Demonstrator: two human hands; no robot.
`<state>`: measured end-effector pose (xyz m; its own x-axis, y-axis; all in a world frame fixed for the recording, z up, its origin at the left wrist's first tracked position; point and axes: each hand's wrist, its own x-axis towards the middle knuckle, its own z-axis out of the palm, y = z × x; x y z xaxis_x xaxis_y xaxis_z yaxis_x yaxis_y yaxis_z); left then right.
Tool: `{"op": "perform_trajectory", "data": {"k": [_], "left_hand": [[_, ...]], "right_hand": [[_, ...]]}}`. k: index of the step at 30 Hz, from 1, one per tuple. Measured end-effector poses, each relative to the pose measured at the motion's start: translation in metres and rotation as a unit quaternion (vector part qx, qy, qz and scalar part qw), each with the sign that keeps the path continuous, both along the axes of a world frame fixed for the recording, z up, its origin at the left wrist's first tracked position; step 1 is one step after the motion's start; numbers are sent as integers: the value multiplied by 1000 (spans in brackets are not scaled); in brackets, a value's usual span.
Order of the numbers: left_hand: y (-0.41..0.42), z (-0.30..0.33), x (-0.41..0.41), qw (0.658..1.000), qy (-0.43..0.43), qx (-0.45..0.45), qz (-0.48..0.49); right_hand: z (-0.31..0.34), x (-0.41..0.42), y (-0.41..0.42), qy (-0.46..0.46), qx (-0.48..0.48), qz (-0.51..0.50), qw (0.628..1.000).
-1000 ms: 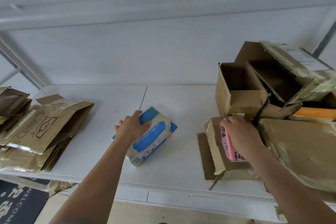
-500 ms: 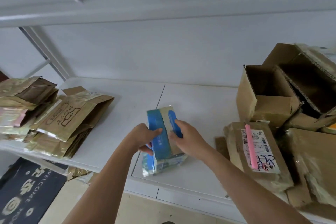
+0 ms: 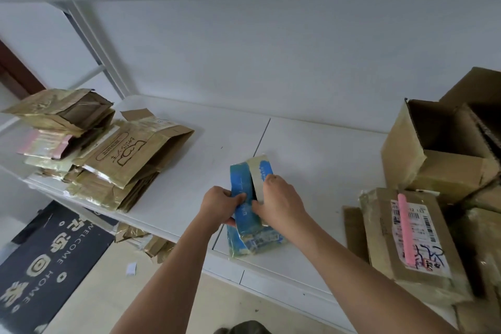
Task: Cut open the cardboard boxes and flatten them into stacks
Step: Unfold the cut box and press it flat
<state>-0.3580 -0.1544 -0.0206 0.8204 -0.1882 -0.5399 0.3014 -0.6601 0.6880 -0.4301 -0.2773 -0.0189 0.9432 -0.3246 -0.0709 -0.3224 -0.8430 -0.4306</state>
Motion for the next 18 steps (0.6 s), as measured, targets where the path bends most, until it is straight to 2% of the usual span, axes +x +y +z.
{"op": "perform_trajectory", "data": {"k": [3,5,7,11,13,14,16,17,18], "left_hand": [[-2,-2,1,1000,-5,8,-8],[-4,-4,2,1000,-12,19,-12],[-2,-6,4,999,-16,29,-15],[0,-5,3,999,-19,35,-21],[-6,-3,-1,996,-60,52,-36],[-10,0,-4,993,-92,57,-41],[-19,4,-10,984,-155,71,-57],[-22,5,-12,976,-183,92,-71],[-25,6,-14,968,-204,121,-86]], "right_hand": [[5,0,-13,-17,112,-10,994],[12,-1,-29,-19,221,-17,975],[12,-6,-49,-9,283,-24,959],[-16,-25,-74,9,460,-85,884],[-25,-32,-73,-25,445,-103,889],[-28,-34,-73,-58,390,-112,912],[-31,-35,-74,-147,219,-88,961],[-34,-35,-74,-184,138,-48,972],[-34,-38,-72,-184,86,-12,979]]}}
